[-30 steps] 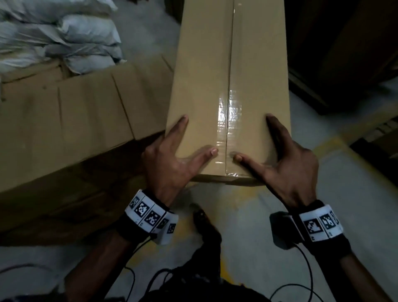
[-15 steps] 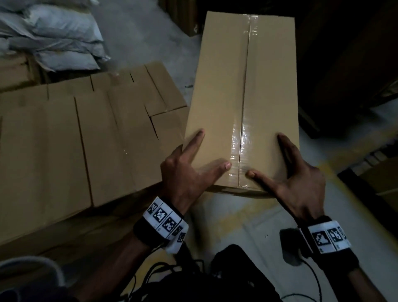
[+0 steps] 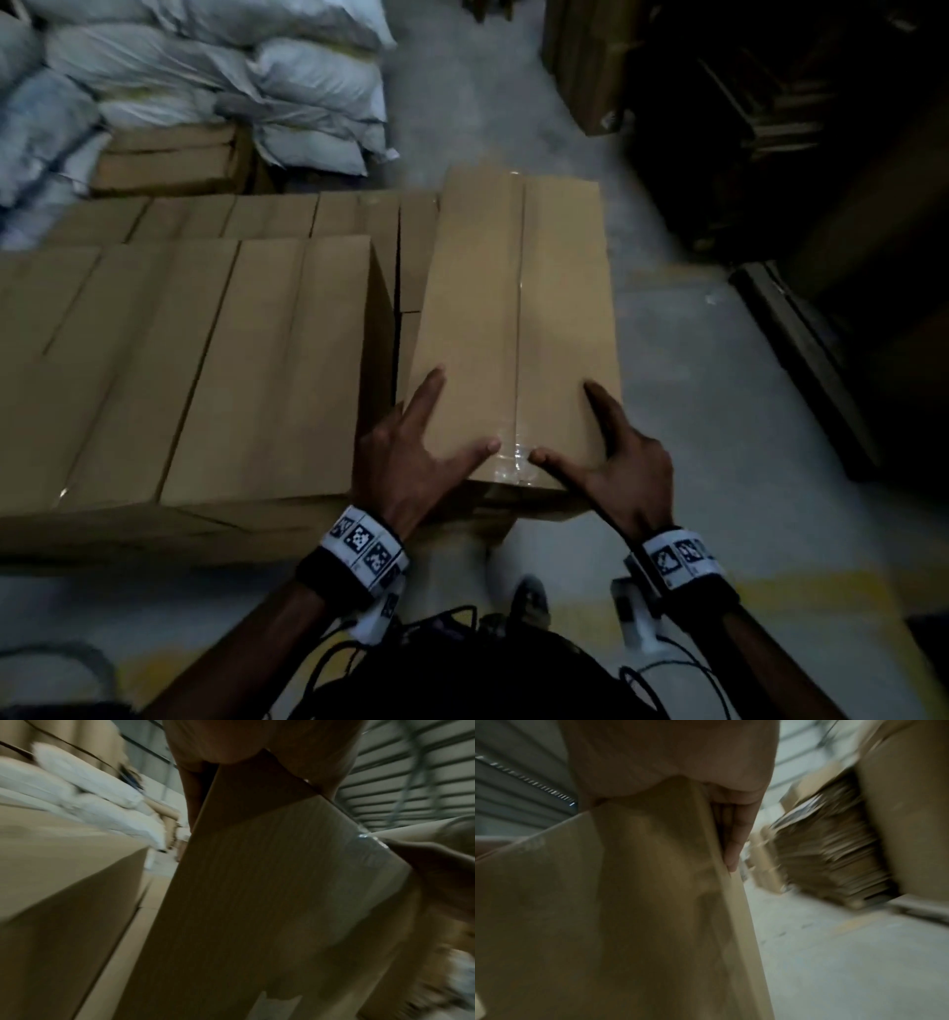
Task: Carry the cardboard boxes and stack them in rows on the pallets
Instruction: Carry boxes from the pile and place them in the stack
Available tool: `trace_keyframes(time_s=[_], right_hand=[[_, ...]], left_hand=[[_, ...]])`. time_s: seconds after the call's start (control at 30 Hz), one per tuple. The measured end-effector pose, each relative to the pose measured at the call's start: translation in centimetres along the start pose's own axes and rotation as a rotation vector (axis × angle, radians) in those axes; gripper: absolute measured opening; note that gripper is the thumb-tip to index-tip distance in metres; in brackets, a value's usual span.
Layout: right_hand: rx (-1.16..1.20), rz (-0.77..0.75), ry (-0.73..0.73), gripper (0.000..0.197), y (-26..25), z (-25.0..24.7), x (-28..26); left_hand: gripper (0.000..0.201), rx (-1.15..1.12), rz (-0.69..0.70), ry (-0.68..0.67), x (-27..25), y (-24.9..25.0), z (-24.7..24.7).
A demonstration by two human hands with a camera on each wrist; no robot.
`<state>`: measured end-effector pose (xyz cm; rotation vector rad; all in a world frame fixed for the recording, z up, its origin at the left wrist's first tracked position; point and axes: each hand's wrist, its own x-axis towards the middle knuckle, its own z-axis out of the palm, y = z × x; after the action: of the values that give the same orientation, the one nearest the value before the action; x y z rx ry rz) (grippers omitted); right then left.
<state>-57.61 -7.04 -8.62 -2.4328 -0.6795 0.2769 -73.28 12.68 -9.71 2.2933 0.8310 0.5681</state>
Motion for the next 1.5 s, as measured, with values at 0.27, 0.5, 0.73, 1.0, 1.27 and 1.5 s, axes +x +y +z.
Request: trace_keyframes(time_s=[0.27,0.5,0.73,1.0,1.27,1.5], right_hand=[[-0.003,-0.087,-0.163,0.114,2.0,2.9,4.5],[-0.049,-0.085,-0.212,0.115,2.0,5.9,5.4],[-0.094,-0.115,-0.213,0.115,1.1,7.3,6.4],[-0.087,-0.091,-0.189,0.112,0.1,9.3,5.9],[-0.090,-0.119,-0.245,0.104,1.7,11.0,3.7],[-0.078,-0.114,-0.222,0.102,1.0,10.9,3.7]], left_hand=[[0.102,0.077,-0.185,0.084,-0.6,-1.2,2.2],[0.093,0.094,-0.221,0.087,-0.6,-3.7,3.5],[0.089,0.133,-0.260,0.089,-0.2,-6.3,4.0],[0.080,0.204,-0.350,-0.060,0.8,-8.2,3.1],[0.067,0.183,-0.341,-0.244,-0.4,-10.3,2.6],[0.079,0.094,-0.345,-0.221,0.2,-10.8,1.7]])
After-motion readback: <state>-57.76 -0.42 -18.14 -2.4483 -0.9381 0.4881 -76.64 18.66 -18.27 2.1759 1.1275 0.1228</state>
